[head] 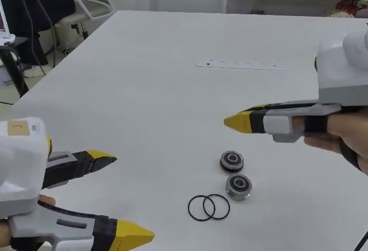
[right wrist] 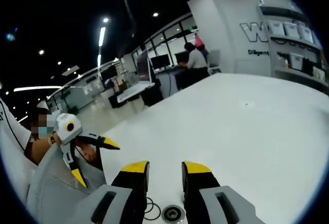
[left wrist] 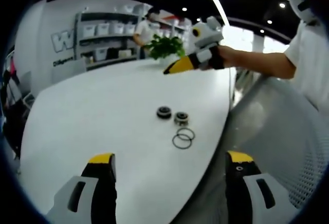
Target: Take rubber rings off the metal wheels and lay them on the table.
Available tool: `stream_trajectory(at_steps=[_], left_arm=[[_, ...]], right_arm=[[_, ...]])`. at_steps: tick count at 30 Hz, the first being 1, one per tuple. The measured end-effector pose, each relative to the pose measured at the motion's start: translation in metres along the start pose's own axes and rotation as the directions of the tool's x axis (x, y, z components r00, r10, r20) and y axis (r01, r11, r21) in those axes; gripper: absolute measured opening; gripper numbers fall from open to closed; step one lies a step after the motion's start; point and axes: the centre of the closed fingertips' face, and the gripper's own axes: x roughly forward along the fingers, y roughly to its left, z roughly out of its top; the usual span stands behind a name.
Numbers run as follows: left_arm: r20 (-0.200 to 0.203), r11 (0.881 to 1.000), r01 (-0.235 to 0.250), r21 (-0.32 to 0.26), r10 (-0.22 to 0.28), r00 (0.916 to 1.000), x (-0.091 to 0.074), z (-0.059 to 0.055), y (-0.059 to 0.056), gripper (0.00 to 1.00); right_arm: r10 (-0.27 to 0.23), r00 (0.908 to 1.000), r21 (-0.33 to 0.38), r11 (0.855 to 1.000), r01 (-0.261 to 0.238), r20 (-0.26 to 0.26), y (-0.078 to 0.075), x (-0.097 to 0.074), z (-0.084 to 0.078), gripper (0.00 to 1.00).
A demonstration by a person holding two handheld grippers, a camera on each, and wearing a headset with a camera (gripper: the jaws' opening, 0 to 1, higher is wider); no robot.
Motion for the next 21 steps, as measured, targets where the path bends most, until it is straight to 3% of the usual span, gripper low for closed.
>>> stream_trajectory(at_steps=[5, 11, 17, 21], left_arm=[[-0.022, 0.999, 0.011, 0.049, -0.010, 0.9997, 0.000, 0.002, -0.001, 0.90], [0.000, 0.998, 0.022, 0.058, -0.022, 0.9998, 0.000, 0.017, 0.001, 0.89], [0.050, 0.992, 0.013, 0.128, -0.020, 0.9985, 0.000, 0.055, 0.010, 0.88], [0.071, 0.981, 0.013, 0.193, -0.027, 0.9971, 0.006, 0.083, 0.017, 0.88]], right_arm=[[-0.011, 0.9989, -0.019, 1.000, 0.012, 0.046, -0.013, -0.001, 0.018, 0.26], [-0.064, 0.9928, -0.031, 0.997, 0.067, 0.101, -0.044, -0.010, 0.023, 0.26], [-0.104, 0.9899, 0.038, 0.994, 0.101, 0.097, -0.068, -0.016, 0.001, 0.26], [-0.115, 0.9928, 0.032, 0.993, 0.114, 0.034, -0.076, -0.014, -0.020, 0.26]])
